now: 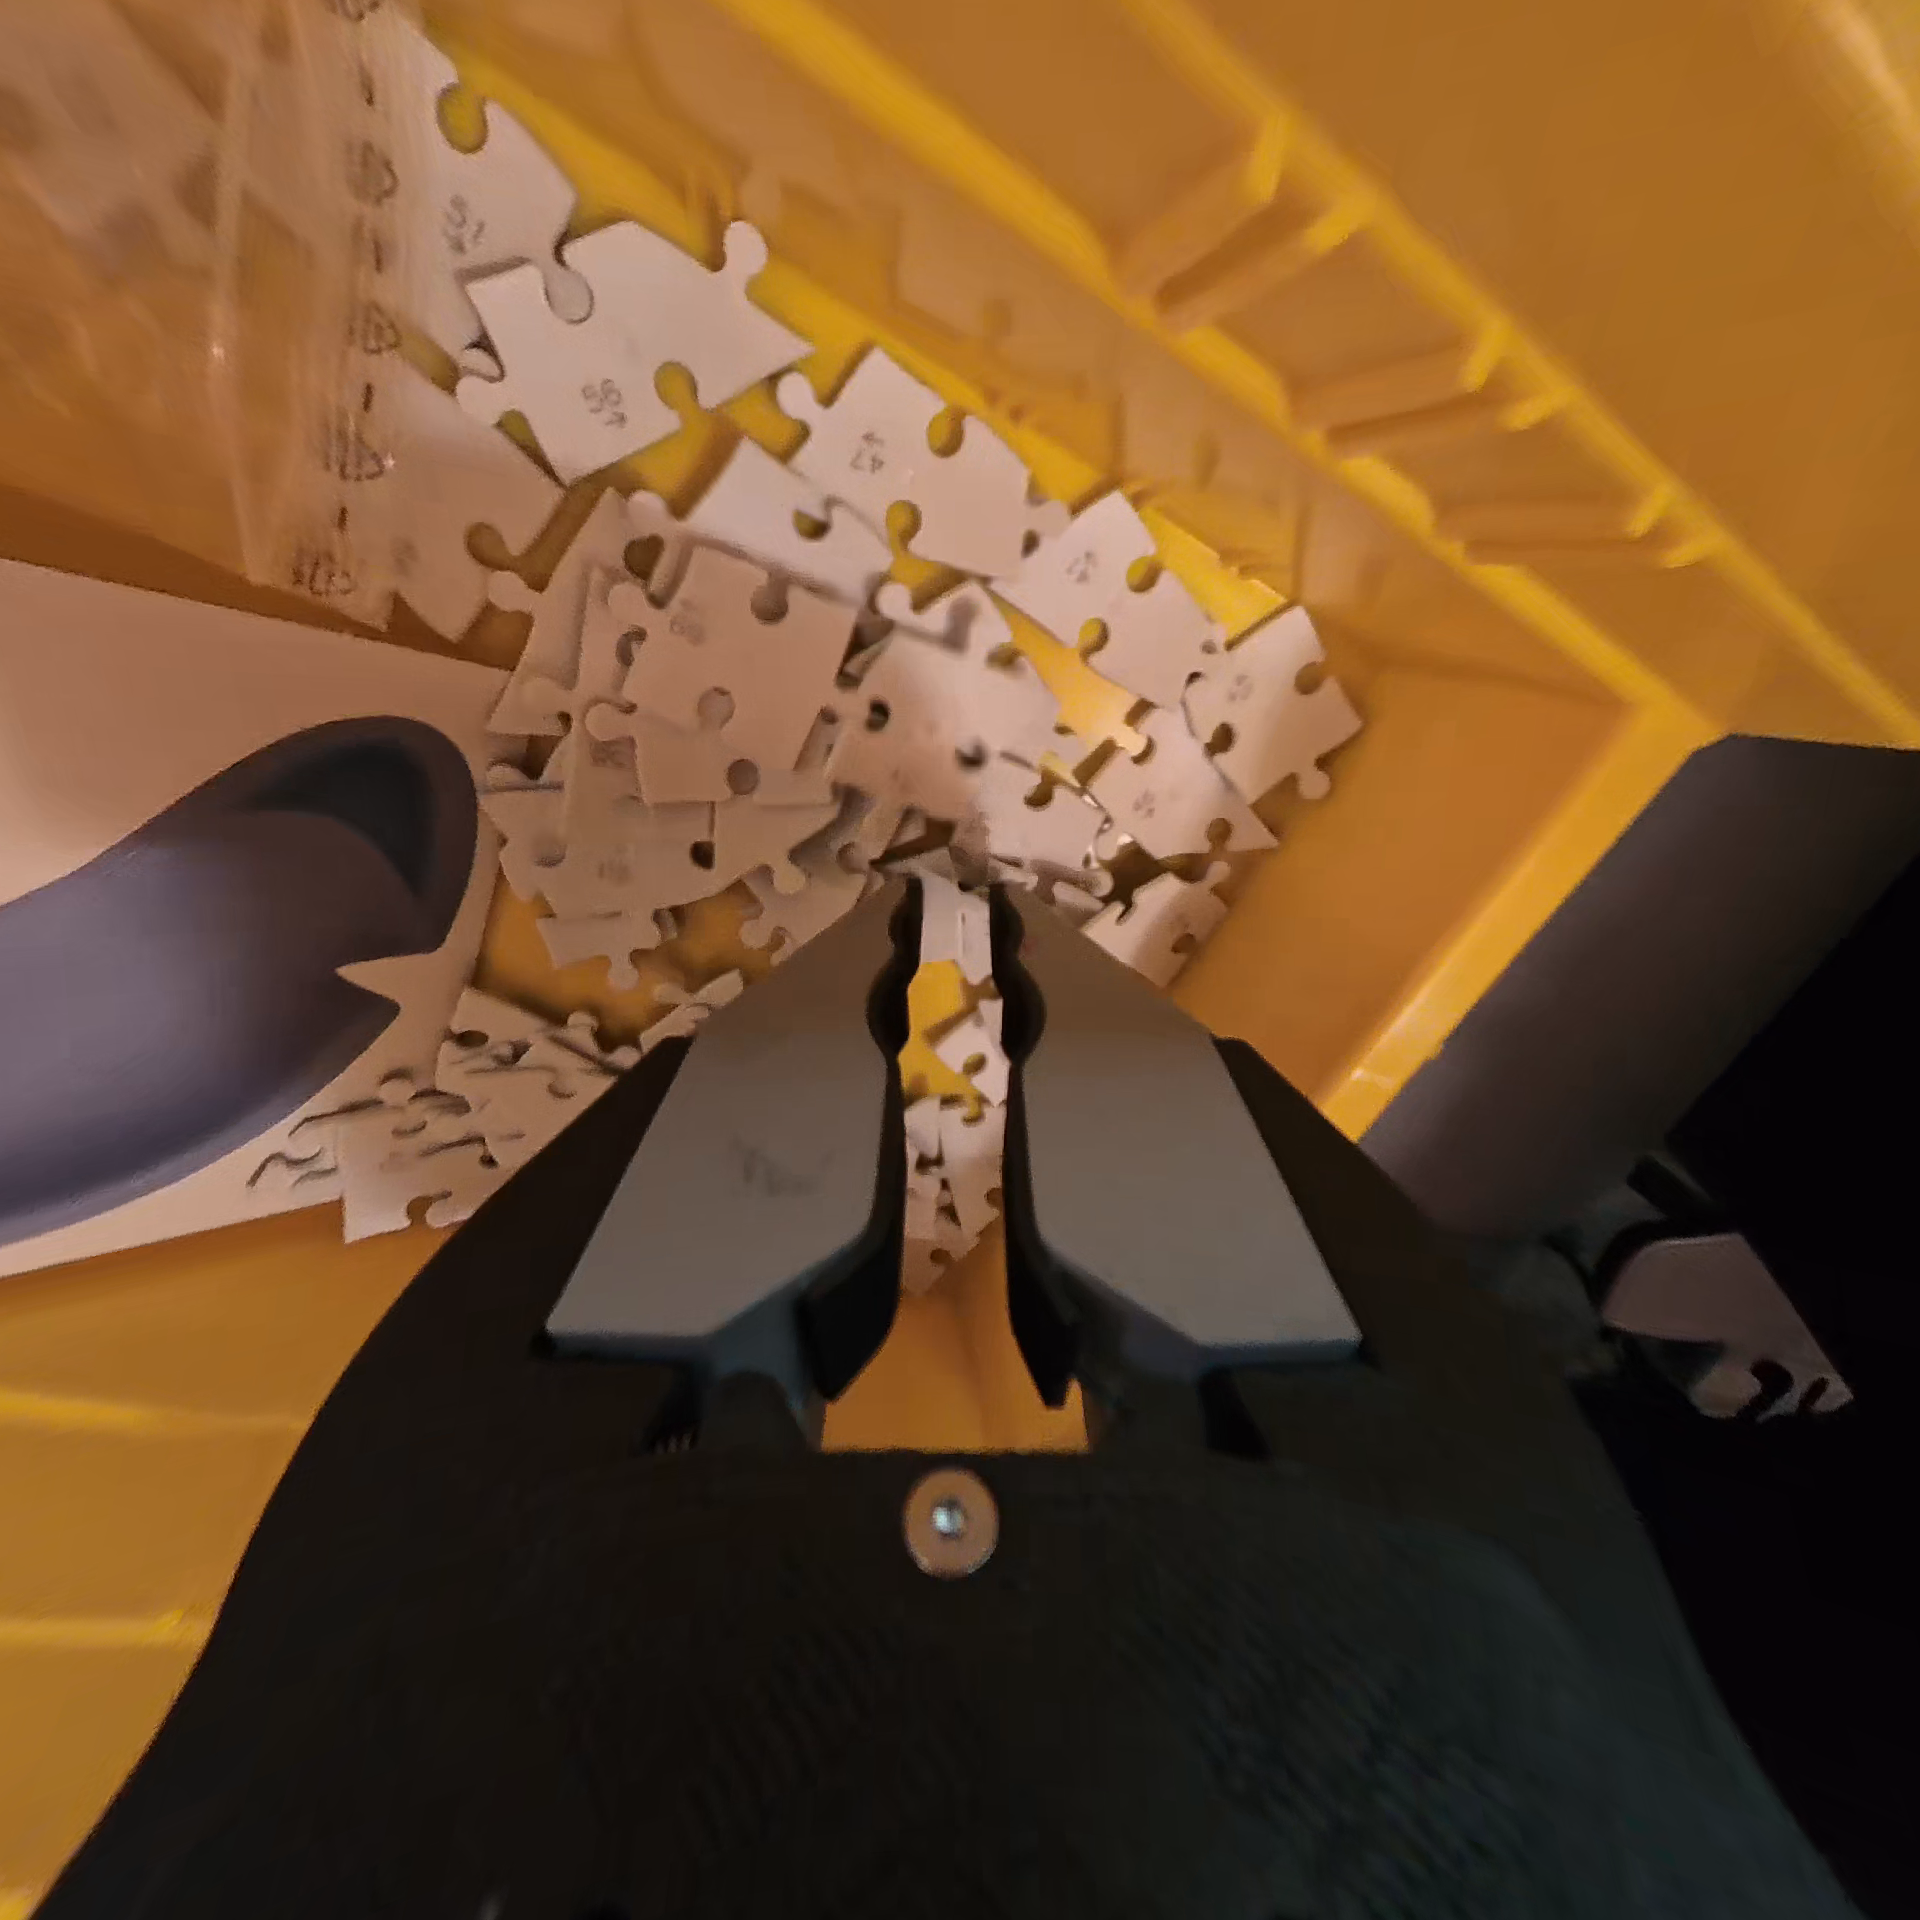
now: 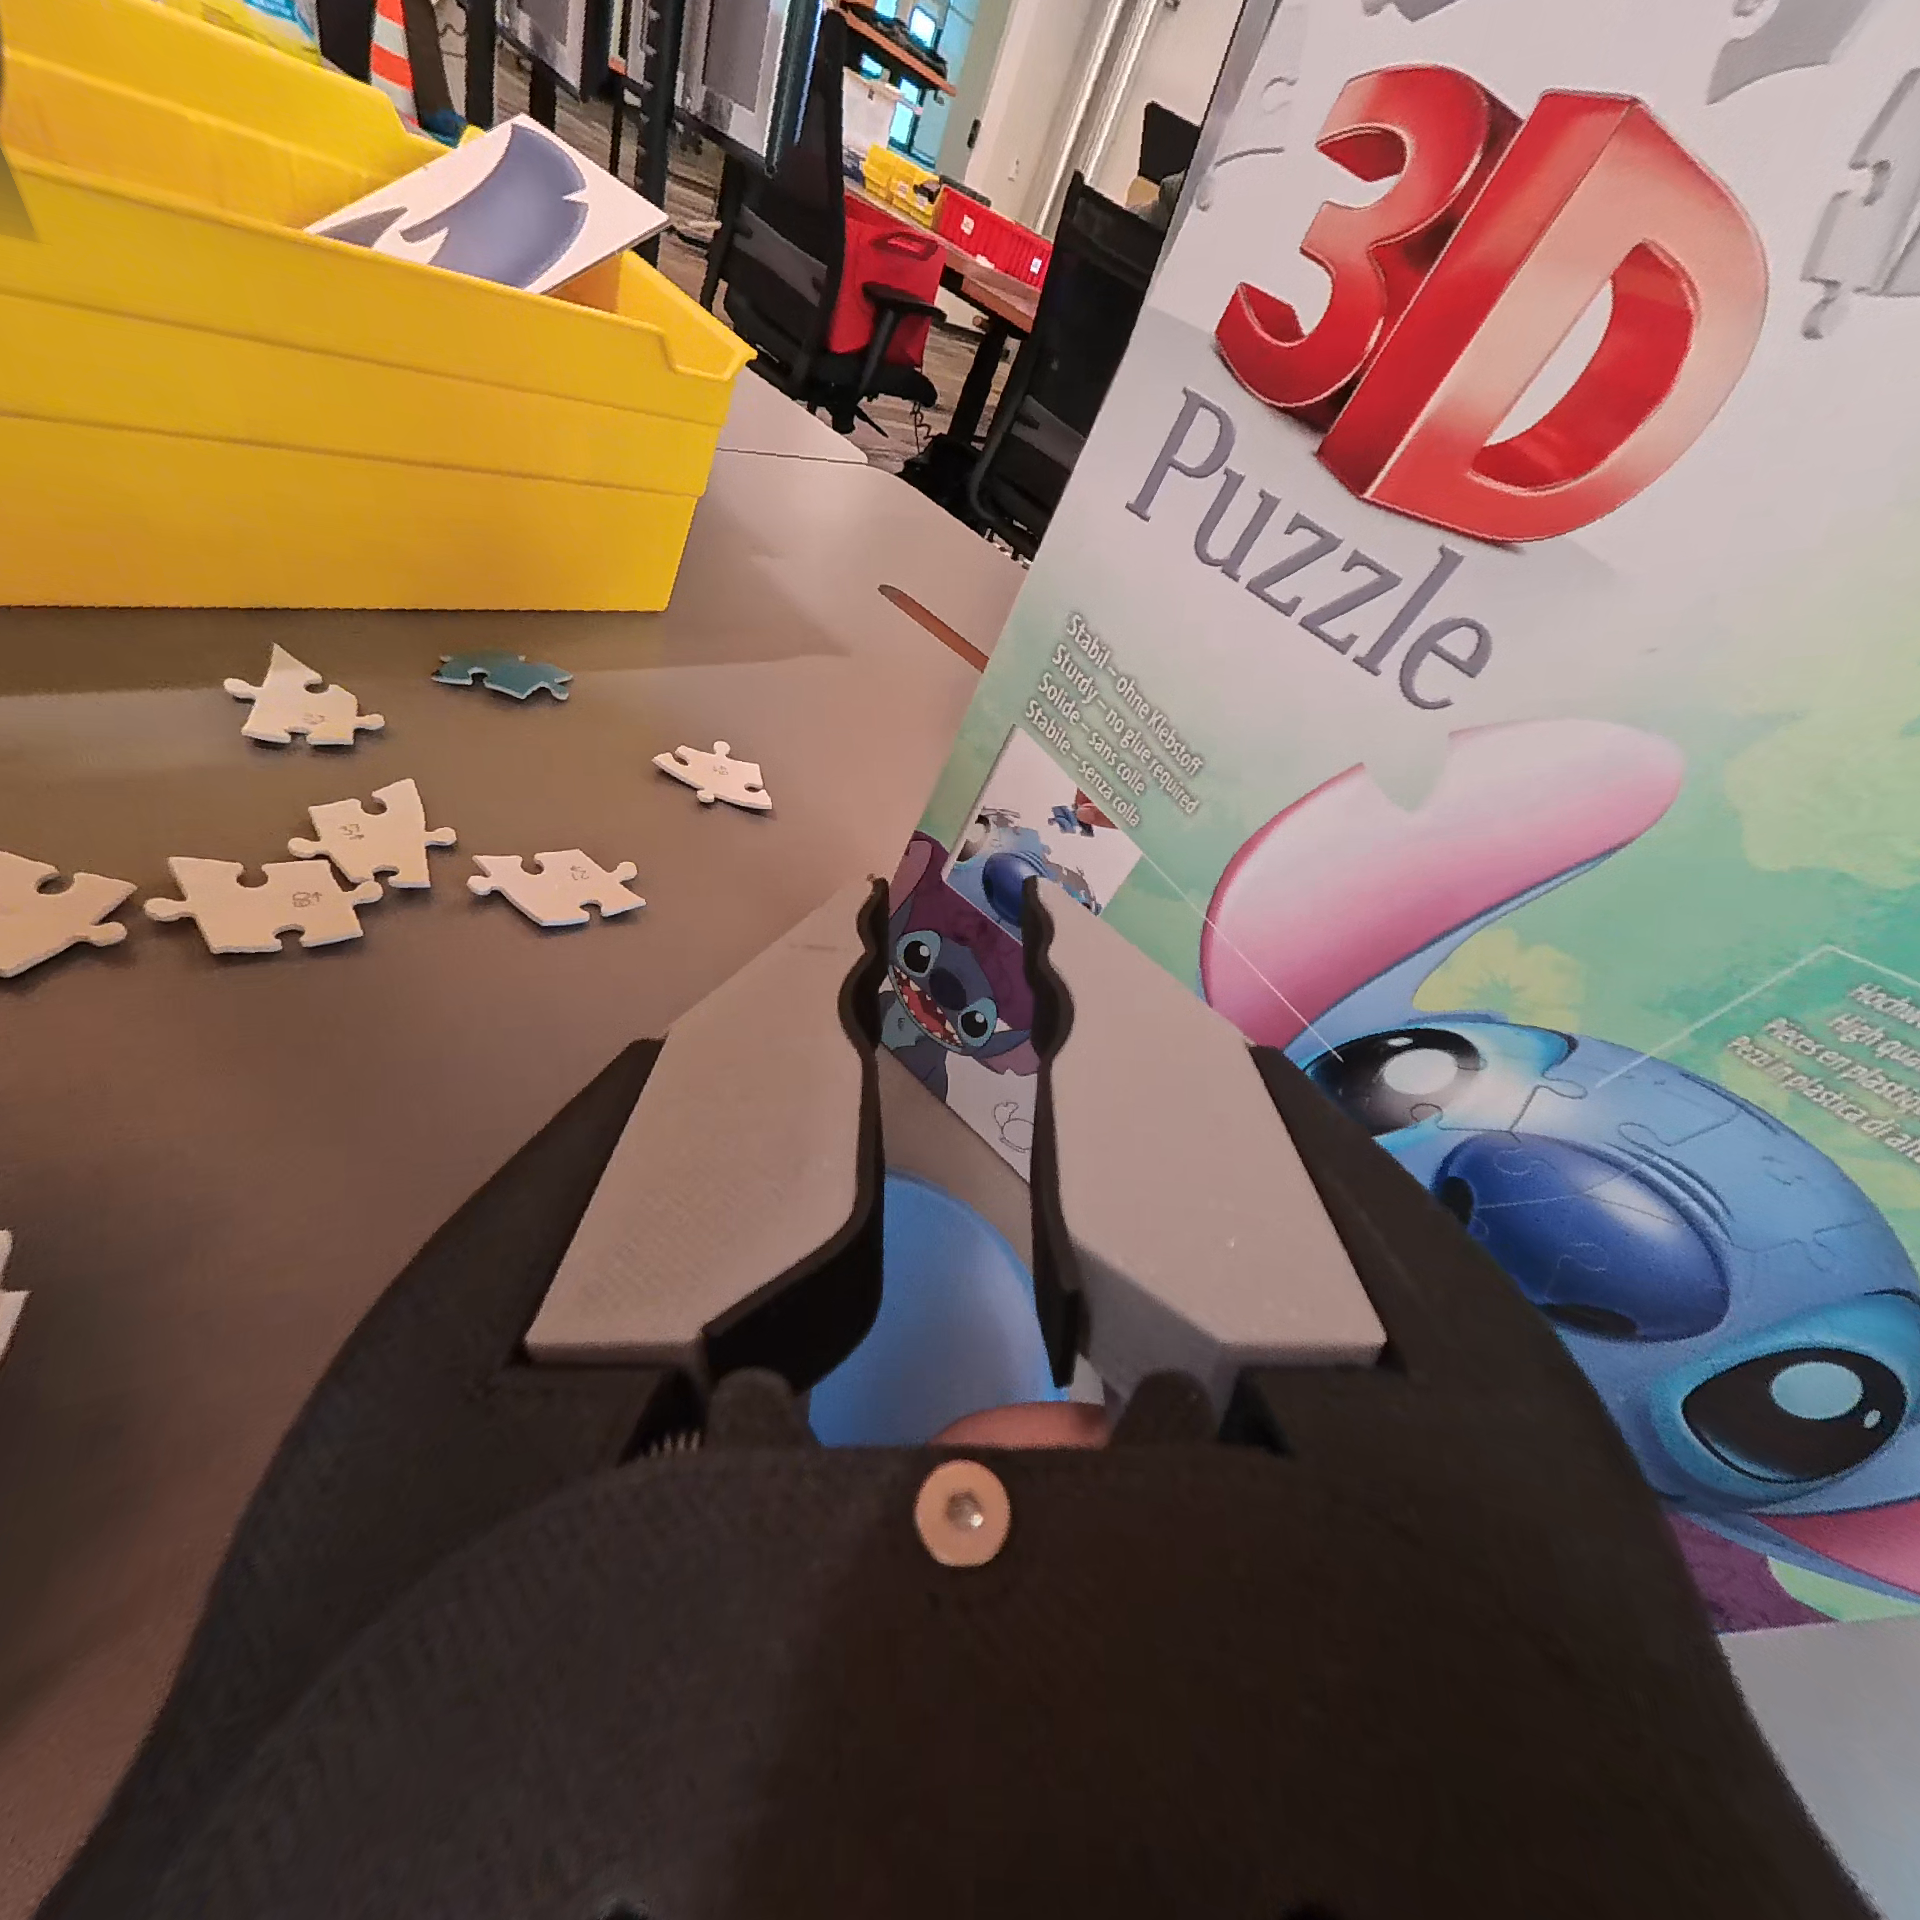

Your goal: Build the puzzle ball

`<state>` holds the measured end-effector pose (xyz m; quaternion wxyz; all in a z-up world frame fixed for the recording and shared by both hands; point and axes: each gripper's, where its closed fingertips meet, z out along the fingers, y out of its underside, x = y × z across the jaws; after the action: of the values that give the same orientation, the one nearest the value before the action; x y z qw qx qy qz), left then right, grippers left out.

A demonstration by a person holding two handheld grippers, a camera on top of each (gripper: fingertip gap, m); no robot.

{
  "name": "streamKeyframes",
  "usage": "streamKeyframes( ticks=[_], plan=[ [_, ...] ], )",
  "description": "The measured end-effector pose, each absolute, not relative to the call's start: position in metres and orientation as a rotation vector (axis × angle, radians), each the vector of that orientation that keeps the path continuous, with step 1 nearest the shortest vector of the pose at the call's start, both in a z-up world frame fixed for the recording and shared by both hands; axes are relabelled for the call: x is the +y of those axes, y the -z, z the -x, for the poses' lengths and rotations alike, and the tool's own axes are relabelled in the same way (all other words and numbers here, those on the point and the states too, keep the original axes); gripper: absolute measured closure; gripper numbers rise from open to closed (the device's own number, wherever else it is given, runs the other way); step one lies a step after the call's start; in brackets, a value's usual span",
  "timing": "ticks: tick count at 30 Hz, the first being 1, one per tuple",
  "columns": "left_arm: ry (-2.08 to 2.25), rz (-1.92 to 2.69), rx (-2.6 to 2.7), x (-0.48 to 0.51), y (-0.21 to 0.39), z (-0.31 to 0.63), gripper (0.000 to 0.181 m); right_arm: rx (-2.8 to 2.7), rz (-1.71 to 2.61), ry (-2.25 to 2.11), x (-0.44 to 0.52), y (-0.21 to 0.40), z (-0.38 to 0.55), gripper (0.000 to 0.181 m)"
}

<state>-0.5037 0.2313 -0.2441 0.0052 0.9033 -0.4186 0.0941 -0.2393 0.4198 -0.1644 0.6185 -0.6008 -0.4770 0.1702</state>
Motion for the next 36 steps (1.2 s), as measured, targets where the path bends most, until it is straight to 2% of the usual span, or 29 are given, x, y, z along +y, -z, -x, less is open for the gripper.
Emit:
streamKeyframes(
  ticks=[8,14,21,26,28,36],
  plan=[
    [-0.23,-2.952,-1.293,0.239,0.217,0.527,0.17,-1.085,1.361,-0.343,0.423,0.16,0.236,0.16],
    [-0.048,-2.797,-1.179,0.209,0.234,0.566,0.163,-1.077,1.336,-0.271,0.427,0.158,0.233,0.16],
    [0.021,-2.768,-1.198,0.21,0.242,0.564,0.158,-1.075,1.332,-0.229,0.428,0.159,0.232,0.16],
    [0.093,-2.81,-1.25,0.23,0.243,0.566,0.167,-1.058,1.345,-0.222,0.433,0.159,0.23,0.16],
    [0.088,-2.863,-1.243,0.239,0.241,0.563,0.161,-1.05,1.351,-0.219,0.435,0.16,0.228,0.16],
    [-0.052,-2.952,-1.271,0.246,0.224,0.55,0.158,-1.044,1.368,-0.203,0.44,0.163,0.227,0.16]
  ],
)
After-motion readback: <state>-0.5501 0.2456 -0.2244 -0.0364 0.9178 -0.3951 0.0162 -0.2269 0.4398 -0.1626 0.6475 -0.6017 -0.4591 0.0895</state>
